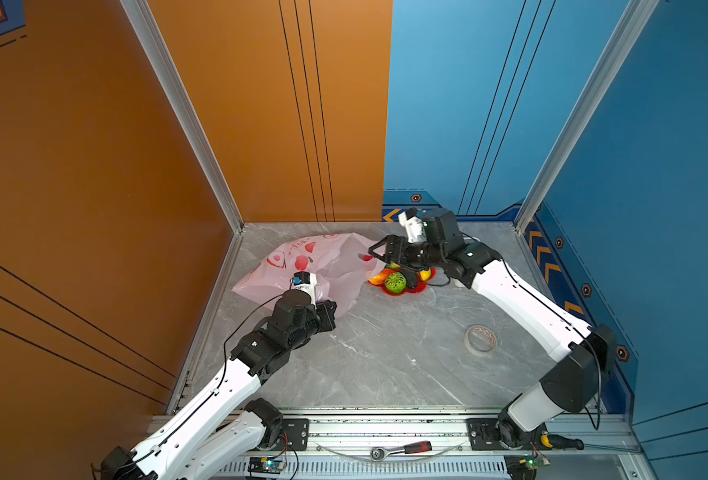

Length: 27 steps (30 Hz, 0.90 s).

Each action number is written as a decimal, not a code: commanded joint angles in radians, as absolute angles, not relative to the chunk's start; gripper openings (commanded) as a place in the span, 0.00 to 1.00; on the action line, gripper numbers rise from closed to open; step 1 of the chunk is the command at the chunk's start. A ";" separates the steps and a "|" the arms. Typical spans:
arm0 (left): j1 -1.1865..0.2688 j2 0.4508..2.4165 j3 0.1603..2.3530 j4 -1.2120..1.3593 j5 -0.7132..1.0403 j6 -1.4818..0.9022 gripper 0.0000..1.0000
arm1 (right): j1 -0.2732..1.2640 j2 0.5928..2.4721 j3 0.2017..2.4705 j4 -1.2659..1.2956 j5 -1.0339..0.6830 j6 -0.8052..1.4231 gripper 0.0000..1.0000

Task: Place the fruits into the plastic bag
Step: 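Reach the right gripper into the bowl toward the green custard apple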

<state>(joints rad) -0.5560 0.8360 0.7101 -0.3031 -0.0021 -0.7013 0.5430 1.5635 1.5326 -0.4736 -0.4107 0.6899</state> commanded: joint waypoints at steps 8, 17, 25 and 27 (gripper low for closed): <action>-0.536 0.808 0.717 -0.322 0.017 -0.698 0.00 | 0.471 1.596 1.486 -0.820 -0.159 0.412 0.87; -0.537 0.819 0.721 -0.304 0.023 -0.710 0.00 | 0.556 1.869 1.647 -0.852 -0.032 0.313 0.91; -0.537 0.821 0.713 -0.287 0.026 -0.719 0.00 | 0.569 2.065 1.827 -0.868 0.006 0.322 0.92; -0.537 0.822 0.713 -0.285 0.026 -0.718 0.00 | 0.570 2.108 1.859 -0.880 0.034 0.330 0.92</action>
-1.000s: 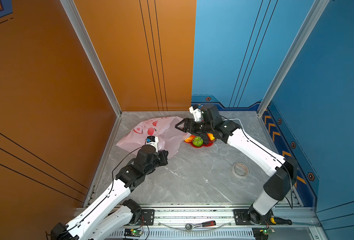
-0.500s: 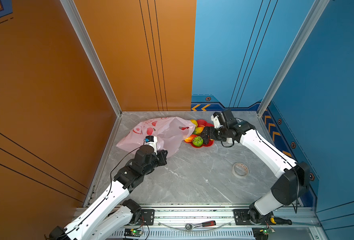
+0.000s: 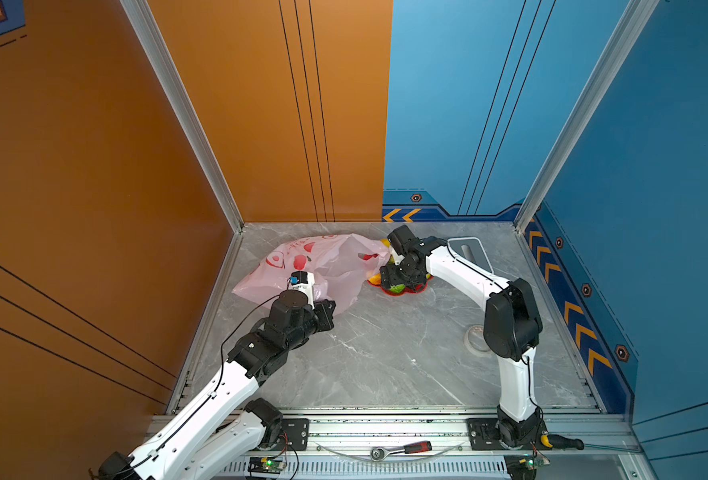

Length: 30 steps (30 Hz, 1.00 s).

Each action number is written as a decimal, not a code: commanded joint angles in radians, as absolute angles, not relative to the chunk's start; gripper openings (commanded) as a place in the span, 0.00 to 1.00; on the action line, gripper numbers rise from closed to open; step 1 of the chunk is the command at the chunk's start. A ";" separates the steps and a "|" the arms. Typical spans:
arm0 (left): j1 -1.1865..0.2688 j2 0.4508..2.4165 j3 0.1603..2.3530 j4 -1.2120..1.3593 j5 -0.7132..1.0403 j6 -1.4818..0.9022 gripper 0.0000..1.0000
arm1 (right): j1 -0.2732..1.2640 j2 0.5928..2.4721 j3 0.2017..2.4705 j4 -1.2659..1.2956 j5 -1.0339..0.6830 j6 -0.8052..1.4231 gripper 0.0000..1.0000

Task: Place the fruits into the plastic bag
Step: 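Reach the right gripper into the bowl toward the green custard apple, then grasp the green custard apple with the right gripper and lift it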

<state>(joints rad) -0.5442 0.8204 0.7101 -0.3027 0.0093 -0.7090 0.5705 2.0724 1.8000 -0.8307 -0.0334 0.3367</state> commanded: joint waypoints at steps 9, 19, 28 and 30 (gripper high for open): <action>-0.535 0.821 0.711 -0.285 0.026 -0.719 0.00 | 0.569 2.212 1.935 -0.900 0.075 0.359 0.90; -0.535 0.813 0.712 -0.285 0.025 -0.724 0.00 | 0.563 2.253 1.957 -0.916 0.103 0.377 0.86; -0.536 0.806 0.710 -0.288 0.022 -0.726 0.00 | 0.564 2.248 1.947 -0.916 0.097 0.385 0.65; -0.535 0.802 0.710 -0.290 0.020 -0.726 0.00 | 0.566 2.237 1.943 -0.917 0.097 0.387 0.64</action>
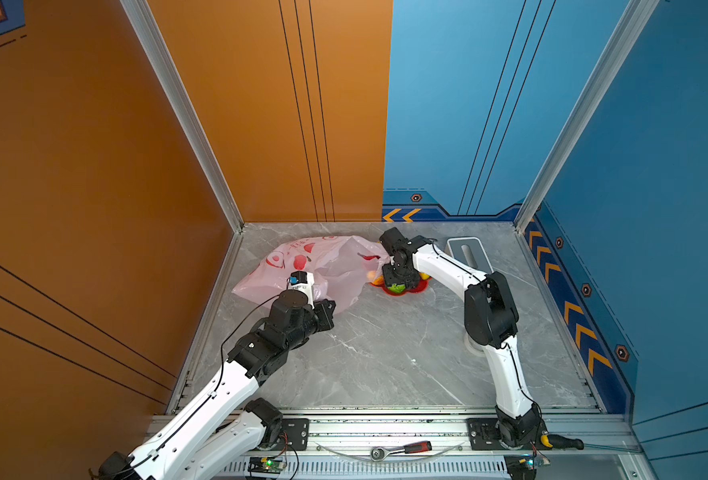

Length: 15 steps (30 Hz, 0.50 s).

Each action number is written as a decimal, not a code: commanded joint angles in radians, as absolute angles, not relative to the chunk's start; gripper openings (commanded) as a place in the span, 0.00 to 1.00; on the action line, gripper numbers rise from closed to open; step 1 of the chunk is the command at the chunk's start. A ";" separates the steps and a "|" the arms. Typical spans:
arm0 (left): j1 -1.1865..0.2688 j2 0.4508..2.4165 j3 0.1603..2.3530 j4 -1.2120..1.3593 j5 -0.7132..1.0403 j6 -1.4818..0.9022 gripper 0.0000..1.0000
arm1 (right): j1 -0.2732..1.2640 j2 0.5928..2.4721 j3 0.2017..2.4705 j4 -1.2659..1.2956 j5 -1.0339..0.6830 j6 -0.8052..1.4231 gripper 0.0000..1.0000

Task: Place the fruits into the plastic bag
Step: 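Grasp the green custard apple with the right gripper and lift it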

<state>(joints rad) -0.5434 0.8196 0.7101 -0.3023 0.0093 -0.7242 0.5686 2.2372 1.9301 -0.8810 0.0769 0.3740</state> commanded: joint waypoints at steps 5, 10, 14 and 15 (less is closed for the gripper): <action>-0.535 0.795 0.709 -0.296 0.017 -0.727 0.00 | 0.569 2.178 1.923 -0.914 0.098 0.395 0.64; -0.535 0.793 0.708 -0.296 0.017 -0.727 0.00 | 0.559 2.089 1.890 -0.913 0.083 0.409 0.64; -0.537 0.789 0.707 -0.296 0.018 -0.729 0.00 | 0.536 2.000 1.842 -0.889 0.039 0.433 0.64; -0.537 0.790 0.707 -0.296 0.018 -0.729 0.00 | 0.527 1.978 1.827 -0.882 0.023 0.441 0.63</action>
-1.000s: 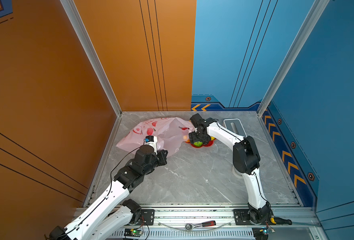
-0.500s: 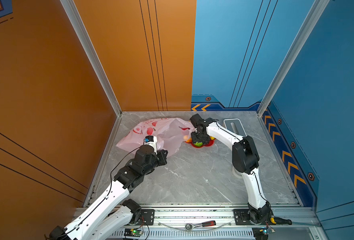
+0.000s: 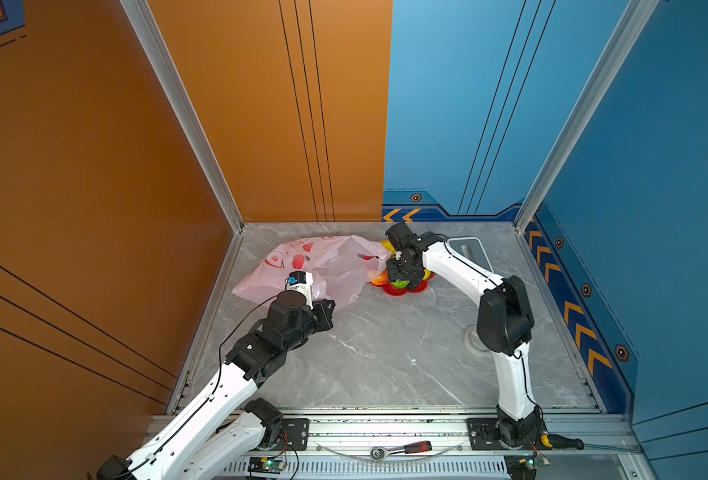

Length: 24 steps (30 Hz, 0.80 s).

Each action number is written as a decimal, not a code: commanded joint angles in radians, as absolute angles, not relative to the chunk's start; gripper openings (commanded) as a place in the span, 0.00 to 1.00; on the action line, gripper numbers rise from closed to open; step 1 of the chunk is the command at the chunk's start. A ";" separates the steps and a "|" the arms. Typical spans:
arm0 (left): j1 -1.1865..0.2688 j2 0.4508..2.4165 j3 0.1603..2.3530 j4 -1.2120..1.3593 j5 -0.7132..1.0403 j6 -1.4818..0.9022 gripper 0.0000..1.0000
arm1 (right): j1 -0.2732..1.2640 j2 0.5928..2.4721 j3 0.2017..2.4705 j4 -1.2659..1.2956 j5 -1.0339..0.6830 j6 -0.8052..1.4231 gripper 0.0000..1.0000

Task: Place the fruits into the plastic bag
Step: 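Grasp the green custard apple with the right gripper and lift it, then carry the green fruit into the bag mouth held by the left gripper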

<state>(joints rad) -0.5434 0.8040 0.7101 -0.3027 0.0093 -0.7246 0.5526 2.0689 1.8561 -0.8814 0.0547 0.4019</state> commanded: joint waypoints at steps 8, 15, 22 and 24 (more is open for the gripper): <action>-0.538 0.785 0.706 -0.294 0.025 -0.730 0.00 | 0.457 1.795 1.700 -0.811 -0.104 0.503 0.63; -0.538 0.790 0.710 -0.293 0.029 -0.730 0.00 | 0.366 1.630 1.548 -0.578 -0.400 0.653 0.63; -0.538 0.797 0.713 -0.287 0.033 -0.732 0.00 | 0.333 1.592 1.456 -0.296 -0.661 0.880 0.63; -0.539 0.798 0.713 -0.287 0.034 -0.732 0.00 | 0.333 1.592 1.425 -0.191 -0.707 0.960 0.63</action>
